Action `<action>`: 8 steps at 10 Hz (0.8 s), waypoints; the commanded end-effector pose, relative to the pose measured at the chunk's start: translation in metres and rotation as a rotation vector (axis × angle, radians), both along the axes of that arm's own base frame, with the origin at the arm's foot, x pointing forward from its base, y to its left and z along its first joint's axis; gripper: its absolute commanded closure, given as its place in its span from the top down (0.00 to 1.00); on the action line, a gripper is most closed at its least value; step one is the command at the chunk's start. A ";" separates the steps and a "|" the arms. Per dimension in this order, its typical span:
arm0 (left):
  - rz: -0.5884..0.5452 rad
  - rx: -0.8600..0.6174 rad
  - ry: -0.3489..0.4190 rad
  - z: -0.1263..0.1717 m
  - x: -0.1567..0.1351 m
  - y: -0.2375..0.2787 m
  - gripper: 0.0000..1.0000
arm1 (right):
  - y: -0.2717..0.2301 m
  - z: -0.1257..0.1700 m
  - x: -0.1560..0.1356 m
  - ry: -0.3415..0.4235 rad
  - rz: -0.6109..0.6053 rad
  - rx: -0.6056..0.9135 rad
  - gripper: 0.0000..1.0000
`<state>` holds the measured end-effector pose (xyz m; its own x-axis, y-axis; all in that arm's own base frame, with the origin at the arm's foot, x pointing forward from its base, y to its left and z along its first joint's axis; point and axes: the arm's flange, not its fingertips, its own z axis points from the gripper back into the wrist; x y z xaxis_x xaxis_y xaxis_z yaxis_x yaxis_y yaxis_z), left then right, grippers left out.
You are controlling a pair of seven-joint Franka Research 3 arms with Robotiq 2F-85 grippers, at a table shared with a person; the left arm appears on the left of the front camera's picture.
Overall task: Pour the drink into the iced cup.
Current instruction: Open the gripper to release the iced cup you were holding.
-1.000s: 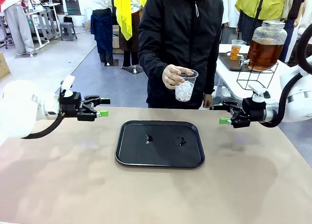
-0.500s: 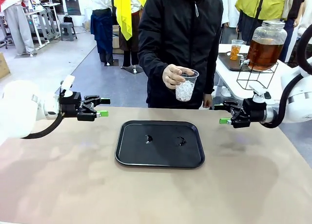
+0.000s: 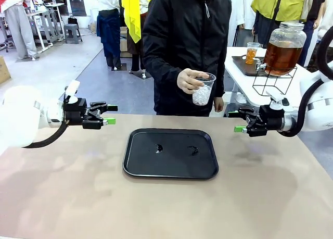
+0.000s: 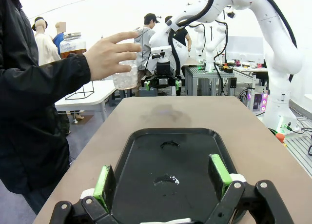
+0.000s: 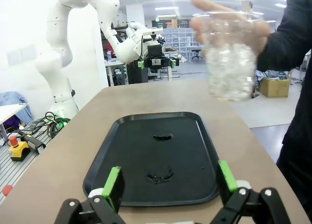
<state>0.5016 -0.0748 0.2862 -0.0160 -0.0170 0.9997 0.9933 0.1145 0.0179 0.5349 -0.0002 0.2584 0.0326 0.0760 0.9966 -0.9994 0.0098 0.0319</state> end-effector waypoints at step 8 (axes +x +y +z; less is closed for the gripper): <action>0.002 0.003 -0.002 0.001 -0.001 0.000 1.00 | 0.001 0.002 0.000 -0.003 0.011 0.000 1.00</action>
